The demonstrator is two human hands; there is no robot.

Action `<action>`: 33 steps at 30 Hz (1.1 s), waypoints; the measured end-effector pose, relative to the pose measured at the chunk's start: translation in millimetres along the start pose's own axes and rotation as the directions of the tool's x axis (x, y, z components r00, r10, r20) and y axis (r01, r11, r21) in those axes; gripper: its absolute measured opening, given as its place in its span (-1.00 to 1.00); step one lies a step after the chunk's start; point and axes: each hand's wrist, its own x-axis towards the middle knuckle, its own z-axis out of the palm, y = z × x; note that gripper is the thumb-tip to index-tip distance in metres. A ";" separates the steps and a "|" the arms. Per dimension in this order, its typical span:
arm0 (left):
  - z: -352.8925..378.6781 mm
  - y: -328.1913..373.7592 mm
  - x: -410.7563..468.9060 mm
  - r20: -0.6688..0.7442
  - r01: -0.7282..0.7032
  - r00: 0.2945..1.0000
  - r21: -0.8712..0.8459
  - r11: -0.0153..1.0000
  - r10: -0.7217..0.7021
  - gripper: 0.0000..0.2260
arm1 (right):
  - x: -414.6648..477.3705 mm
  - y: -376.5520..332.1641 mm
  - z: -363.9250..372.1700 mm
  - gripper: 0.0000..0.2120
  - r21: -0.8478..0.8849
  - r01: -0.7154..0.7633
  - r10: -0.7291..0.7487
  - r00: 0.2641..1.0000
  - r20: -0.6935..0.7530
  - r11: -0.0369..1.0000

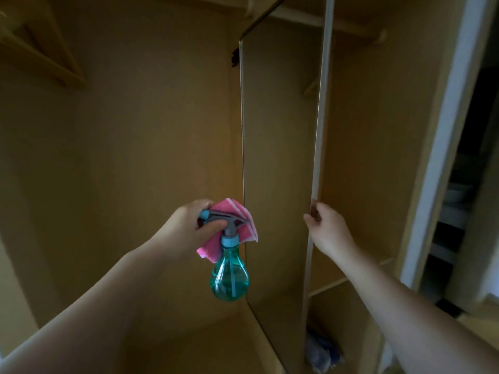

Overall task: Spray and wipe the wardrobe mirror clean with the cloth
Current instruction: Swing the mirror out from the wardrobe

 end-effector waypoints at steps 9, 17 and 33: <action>17.3 19.1 -8.5 0.004 0.038 0.999 -0.041 0.998 -0.038 -0.87 | -28.3 9.0 -33.2 -0.83 -0.103 -0.013 0.012 1.000 -0.009 0.995; 35.8 57.1 -16.5 -0.072 0.097 0.993 -0.016 0.995 -0.098 -0.85 | -29.8 27.6 -63.7 -0.73 -0.087 0.033 -0.024 0.995 0.093 0.996; 54.6 99.6 -24.7 -0.089 0.182 0.980 0.022 0.983 -0.180 -0.85 | -3.6 77.7 -76.7 -0.62 0.006 -0.010 0.011 0.997 -0.070 1.000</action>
